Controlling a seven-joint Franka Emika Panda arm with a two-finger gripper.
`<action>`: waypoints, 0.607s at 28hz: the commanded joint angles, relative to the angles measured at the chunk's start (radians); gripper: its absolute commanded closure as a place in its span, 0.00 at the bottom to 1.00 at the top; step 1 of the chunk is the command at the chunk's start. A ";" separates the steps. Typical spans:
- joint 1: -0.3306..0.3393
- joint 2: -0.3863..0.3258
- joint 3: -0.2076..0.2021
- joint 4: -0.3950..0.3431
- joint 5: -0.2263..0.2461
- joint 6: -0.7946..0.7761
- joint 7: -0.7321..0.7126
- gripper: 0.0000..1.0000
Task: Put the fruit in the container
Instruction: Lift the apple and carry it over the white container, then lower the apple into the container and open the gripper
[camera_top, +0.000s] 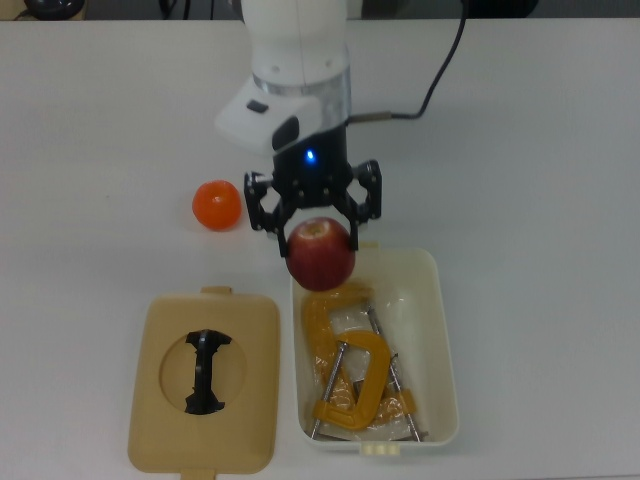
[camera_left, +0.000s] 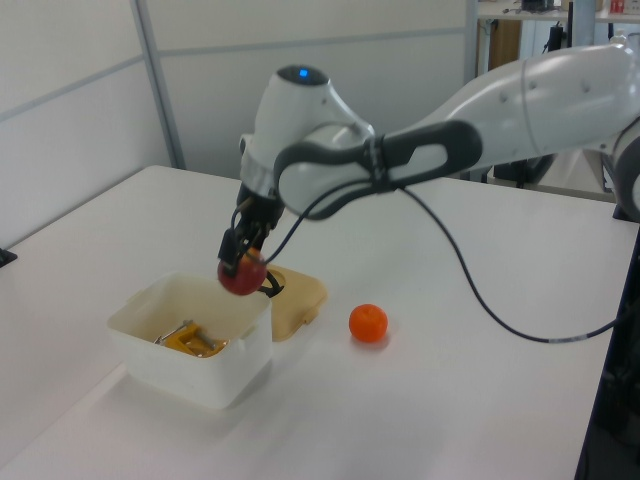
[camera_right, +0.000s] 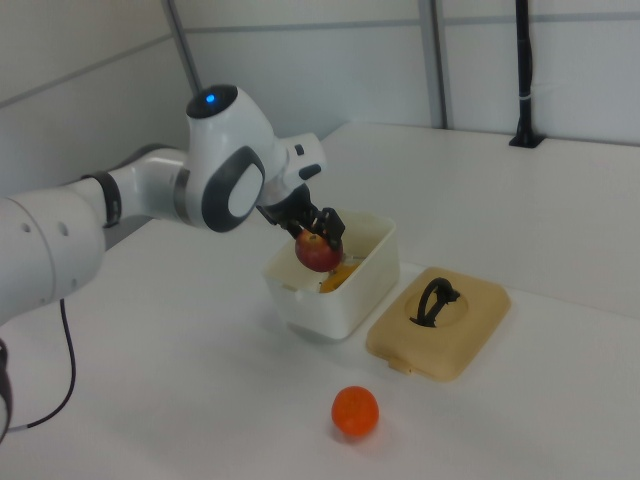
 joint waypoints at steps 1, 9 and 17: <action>0.019 0.050 0.003 0.031 -0.064 0.038 0.081 0.00; 0.020 0.021 0.003 0.026 -0.086 -0.035 0.081 0.00; 0.011 -0.031 -0.008 -0.001 -0.089 -0.377 -0.010 0.00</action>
